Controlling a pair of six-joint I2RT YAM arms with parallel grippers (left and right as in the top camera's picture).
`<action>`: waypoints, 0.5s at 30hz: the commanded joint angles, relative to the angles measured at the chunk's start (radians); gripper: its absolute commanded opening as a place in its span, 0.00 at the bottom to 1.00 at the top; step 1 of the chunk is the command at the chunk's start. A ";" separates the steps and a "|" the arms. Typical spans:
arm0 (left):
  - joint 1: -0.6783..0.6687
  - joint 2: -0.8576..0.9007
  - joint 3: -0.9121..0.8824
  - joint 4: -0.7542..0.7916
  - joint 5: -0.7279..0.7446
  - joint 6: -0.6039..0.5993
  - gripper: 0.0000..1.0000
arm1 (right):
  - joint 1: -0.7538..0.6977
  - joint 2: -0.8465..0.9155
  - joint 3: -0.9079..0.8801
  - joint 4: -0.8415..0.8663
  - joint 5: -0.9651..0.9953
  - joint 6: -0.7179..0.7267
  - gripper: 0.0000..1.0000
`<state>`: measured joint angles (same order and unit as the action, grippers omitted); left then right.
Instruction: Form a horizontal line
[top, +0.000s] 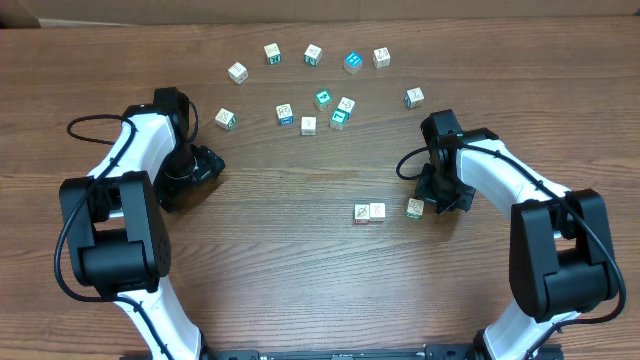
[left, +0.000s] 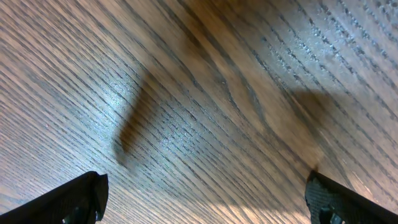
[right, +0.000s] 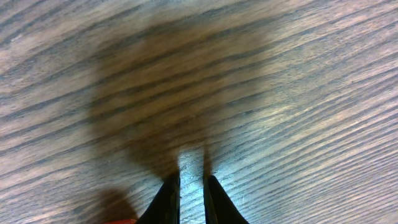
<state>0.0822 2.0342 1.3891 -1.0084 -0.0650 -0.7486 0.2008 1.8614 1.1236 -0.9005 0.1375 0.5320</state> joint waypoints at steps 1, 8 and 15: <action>-0.004 -0.006 -0.006 0.000 -0.020 0.012 1.00 | -0.002 -0.008 -0.024 0.003 -0.011 0.011 0.12; -0.004 -0.006 -0.006 0.000 -0.020 0.012 0.99 | -0.002 -0.008 -0.024 0.002 -0.013 0.011 0.12; -0.004 -0.006 -0.006 0.000 -0.020 0.012 1.00 | -0.002 -0.008 -0.024 0.002 -0.072 0.011 0.12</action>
<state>0.0822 2.0342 1.3891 -1.0084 -0.0650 -0.7486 0.2005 1.8614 1.1236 -0.9020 0.1070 0.5320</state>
